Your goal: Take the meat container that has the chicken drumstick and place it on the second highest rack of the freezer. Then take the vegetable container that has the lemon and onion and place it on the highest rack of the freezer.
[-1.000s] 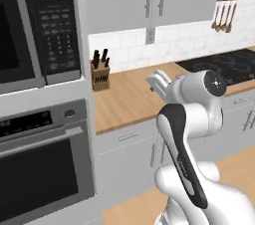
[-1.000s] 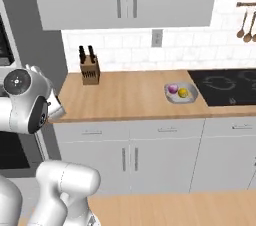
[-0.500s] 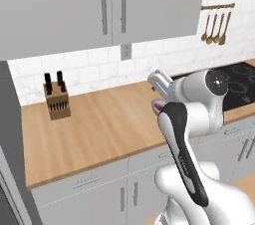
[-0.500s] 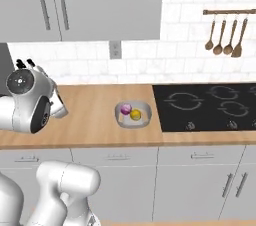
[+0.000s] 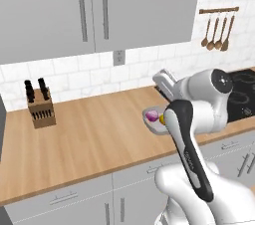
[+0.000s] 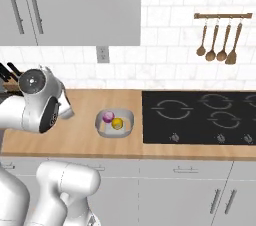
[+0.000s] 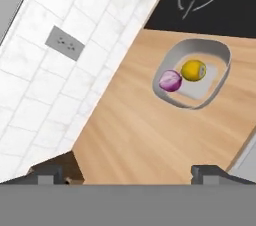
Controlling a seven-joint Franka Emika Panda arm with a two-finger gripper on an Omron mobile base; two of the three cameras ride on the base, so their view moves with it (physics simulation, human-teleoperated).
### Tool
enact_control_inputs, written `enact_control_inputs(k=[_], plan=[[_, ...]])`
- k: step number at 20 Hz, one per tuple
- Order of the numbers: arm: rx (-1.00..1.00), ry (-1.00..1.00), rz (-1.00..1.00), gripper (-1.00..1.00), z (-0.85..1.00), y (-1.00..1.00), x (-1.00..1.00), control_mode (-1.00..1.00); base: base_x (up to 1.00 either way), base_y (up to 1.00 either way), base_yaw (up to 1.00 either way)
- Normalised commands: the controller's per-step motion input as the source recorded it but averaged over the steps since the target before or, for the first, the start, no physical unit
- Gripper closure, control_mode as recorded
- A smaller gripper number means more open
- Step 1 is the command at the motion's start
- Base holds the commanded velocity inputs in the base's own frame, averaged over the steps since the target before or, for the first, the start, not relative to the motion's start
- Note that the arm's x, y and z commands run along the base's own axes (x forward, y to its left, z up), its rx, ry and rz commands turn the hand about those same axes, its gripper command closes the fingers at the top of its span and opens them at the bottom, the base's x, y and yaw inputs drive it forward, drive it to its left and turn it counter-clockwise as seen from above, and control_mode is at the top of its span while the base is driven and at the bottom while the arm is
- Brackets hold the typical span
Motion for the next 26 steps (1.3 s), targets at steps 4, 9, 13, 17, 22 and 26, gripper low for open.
enact_control_inputs(k=[4,9,13,17,22,26], plan=[[0.23,0.31,-0.06,-1.0,-0.67,-1.0,0.99,-1.0,0.0,0.0,0.0],[0.17,0.4,0.0,-1.0,-1.0,-0.96,1.0,-1.0,0.0,0.0,0.0],[0.04,0.39,0.0,-1.0,-1.0,-0.7,0.99,-1.0,0.0,0.0,0.0],[0.01,0.32,0.0,-1.0,-1.0,-0.34,0.69,-1.0,0.0,0.0,0.0],[0.0,0.14,0.0,-1.0,-1.0,0.0,0.35,-1.0,0.0,0.0,0.0],[0.01,0.0,0.0,-1.0,-0.89,-0.1,0.1,-1.0,0.0,0.0,0.0]])
